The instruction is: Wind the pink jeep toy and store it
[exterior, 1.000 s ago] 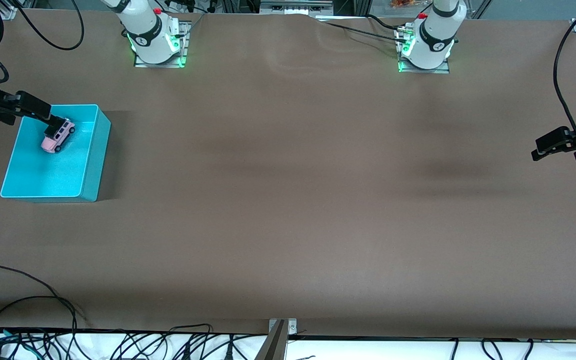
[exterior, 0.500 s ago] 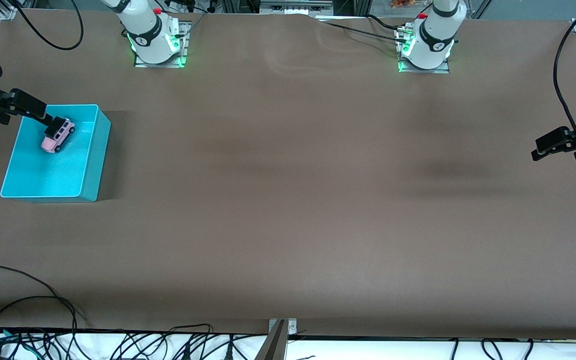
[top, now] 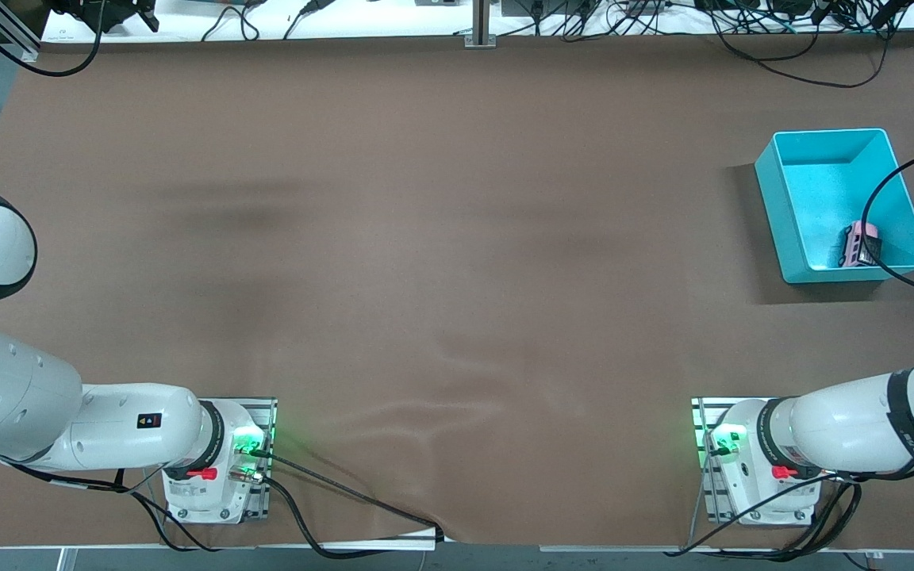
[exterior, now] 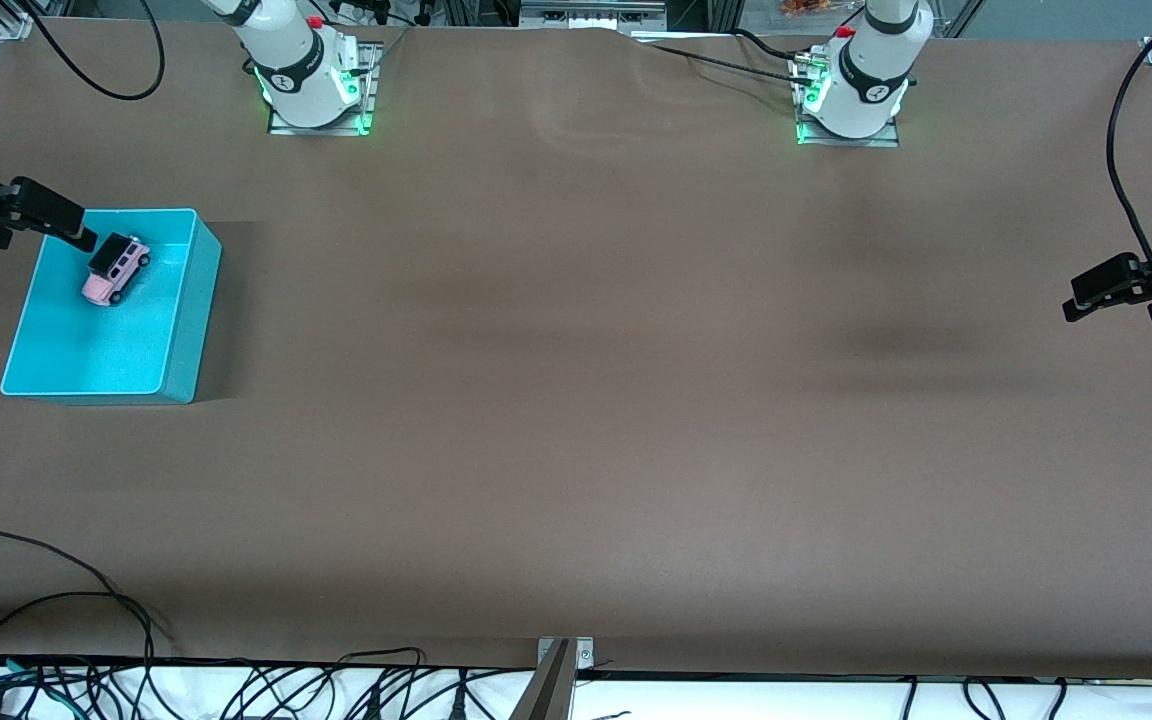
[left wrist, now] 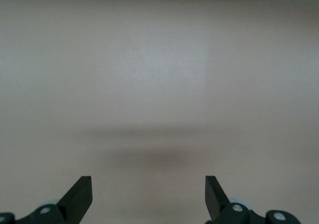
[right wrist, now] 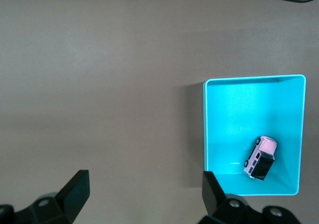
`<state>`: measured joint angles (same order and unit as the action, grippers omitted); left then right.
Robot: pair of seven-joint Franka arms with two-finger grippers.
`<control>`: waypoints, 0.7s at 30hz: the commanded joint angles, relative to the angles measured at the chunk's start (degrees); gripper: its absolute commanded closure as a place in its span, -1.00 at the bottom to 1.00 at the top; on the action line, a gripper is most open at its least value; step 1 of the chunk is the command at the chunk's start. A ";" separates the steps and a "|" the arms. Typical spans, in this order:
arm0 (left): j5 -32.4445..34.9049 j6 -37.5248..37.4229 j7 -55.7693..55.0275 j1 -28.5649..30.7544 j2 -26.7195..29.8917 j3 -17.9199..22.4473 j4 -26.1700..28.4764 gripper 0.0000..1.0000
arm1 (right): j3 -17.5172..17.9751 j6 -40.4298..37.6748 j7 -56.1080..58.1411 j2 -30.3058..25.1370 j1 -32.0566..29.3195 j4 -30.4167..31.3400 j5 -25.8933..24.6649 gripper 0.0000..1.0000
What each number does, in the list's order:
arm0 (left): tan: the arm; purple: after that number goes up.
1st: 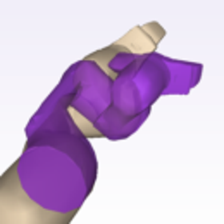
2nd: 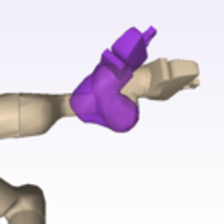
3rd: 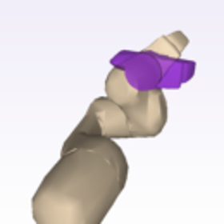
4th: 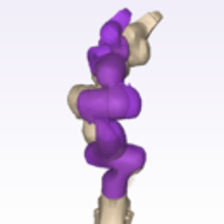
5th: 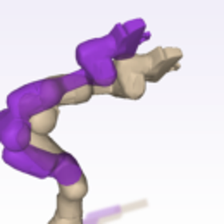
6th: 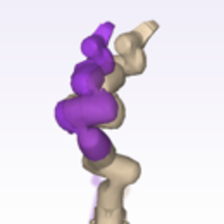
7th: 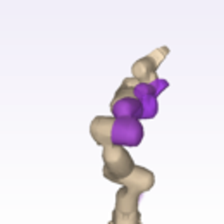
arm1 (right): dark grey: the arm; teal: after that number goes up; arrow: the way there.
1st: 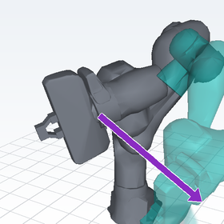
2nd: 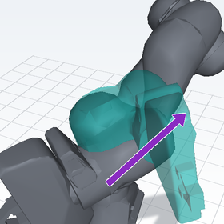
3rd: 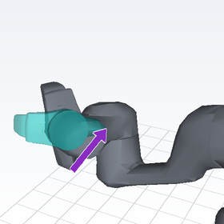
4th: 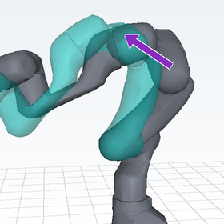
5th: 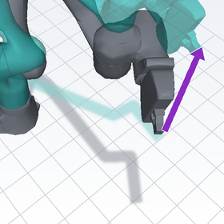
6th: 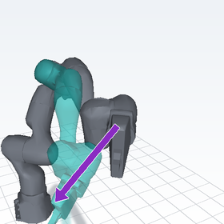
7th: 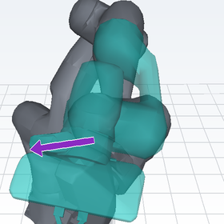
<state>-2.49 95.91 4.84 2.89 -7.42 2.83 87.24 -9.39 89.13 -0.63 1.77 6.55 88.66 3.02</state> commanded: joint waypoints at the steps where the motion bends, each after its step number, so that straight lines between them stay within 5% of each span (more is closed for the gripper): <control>1: -0.58 -0.37 1.22 0.10 0.22 -0.10 0.21 -1.00 | -0.19 -1.07 0.28 0.43 -0.04 -1.12 -0.91 -1.00; 21: -0.58 -0.37 1.22 0.10 0.30 -0.10 0.21 -1.00 | -0.28 -0.63 0.72 0.87 -0.83 -1.21 -1.18 -1.00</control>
<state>-2.49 95.91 4.84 2.89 -7.42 2.83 87.24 -9.75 89.19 -0.63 2.05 5.60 88.66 2.85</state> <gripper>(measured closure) 0.000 0.000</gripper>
